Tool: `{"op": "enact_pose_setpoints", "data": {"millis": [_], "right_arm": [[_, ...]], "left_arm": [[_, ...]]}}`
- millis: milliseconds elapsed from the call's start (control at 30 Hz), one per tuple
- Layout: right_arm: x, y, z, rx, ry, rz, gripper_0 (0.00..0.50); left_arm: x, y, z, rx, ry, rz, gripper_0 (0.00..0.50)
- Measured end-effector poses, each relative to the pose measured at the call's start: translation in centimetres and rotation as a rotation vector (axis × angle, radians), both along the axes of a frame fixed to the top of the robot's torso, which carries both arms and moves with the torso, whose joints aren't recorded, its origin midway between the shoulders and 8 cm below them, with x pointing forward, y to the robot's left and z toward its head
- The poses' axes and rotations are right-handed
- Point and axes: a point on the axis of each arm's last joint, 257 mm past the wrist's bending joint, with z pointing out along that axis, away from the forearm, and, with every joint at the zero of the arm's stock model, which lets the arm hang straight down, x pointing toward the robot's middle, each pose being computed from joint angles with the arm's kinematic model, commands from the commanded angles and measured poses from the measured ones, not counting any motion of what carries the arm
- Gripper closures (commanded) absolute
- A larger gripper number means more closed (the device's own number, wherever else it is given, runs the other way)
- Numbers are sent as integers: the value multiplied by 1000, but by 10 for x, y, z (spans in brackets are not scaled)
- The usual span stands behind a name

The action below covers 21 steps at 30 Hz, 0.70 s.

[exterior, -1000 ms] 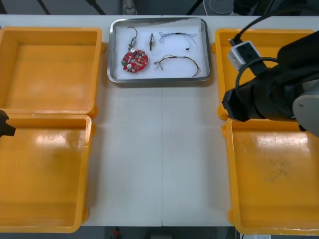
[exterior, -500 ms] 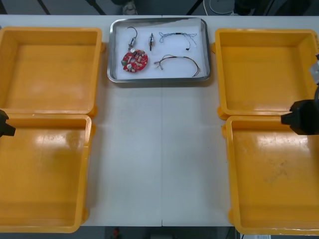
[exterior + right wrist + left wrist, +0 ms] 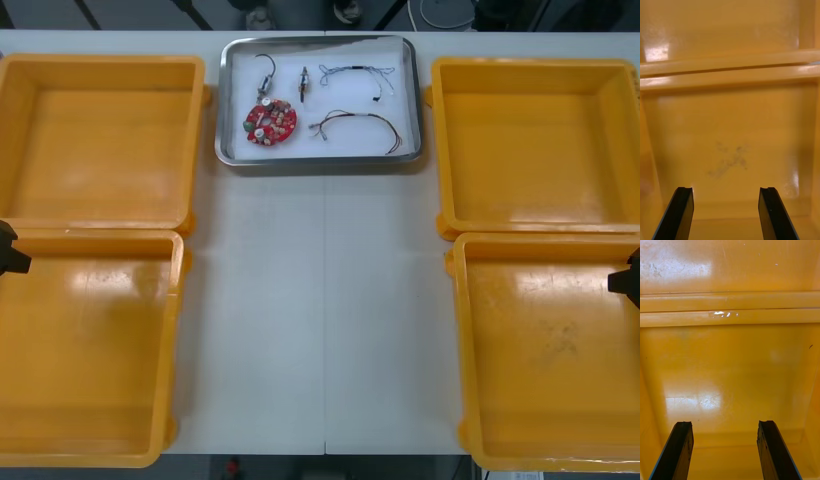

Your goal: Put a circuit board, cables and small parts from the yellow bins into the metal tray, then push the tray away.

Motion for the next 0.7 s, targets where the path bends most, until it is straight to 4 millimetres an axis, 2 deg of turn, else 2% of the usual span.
{"op": "enact_pose_setpoints", "data": {"millis": [200,700], "right_arm": [[-5,0,-10,5,17,-16,0],[-6,6,-13,1,21,-1,0]], "left_arm": [[0,0,0,0,0,0,0],[0,0,0,0,0,0,0]]}}
